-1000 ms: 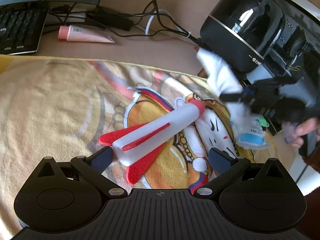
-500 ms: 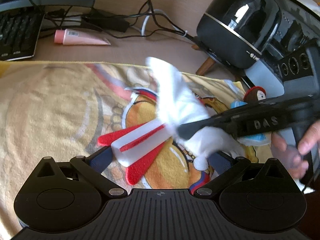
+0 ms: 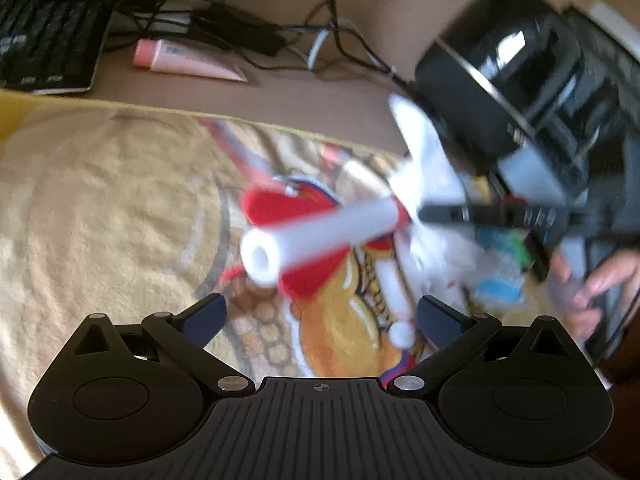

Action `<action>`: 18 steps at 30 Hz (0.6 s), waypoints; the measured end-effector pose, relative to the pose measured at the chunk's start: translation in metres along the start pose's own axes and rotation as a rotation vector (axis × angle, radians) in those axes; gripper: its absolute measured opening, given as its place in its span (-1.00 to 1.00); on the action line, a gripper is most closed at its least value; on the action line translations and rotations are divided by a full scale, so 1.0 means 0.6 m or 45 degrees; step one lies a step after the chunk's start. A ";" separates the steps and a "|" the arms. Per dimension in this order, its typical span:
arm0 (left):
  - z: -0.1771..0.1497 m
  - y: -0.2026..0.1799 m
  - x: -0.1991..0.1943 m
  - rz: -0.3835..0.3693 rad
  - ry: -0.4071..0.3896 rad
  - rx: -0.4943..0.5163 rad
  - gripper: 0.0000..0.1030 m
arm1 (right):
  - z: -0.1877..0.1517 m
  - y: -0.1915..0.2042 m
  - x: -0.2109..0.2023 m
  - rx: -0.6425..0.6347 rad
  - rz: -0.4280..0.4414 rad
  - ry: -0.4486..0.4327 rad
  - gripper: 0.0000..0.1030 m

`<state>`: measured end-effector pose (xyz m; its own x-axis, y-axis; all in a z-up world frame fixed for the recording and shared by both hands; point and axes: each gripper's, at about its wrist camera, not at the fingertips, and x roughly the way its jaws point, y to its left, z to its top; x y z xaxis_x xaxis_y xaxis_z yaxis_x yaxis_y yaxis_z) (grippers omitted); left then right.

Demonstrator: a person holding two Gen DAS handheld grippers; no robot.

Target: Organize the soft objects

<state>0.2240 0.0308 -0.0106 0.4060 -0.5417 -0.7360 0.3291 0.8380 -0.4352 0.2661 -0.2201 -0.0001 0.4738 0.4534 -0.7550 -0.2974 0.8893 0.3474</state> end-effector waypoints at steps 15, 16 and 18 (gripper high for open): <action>0.022 -0.015 -0.017 0.041 -0.169 0.121 1.00 | 0.043 0.041 0.091 -0.055 0.137 0.098 -0.71; 0.026 -0.011 -0.015 0.047 -0.168 0.115 1.00 | 0.041 0.030 0.086 -0.033 0.123 0.093 -0.71; 0.035 -0.003 -0.002 0.072 -0.148 0.112 1.00 | 0.035 0.007 0.073 0.011 0.090 0.077 -0.71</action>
<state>0.2409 0.0285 0.0022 0.5202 -0.5023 -0.6907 0.3742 0.8611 -0.3443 0.3028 -0.1954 -0.0200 0.4007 0.5110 -0.7605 -0.3212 0.8557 0.4057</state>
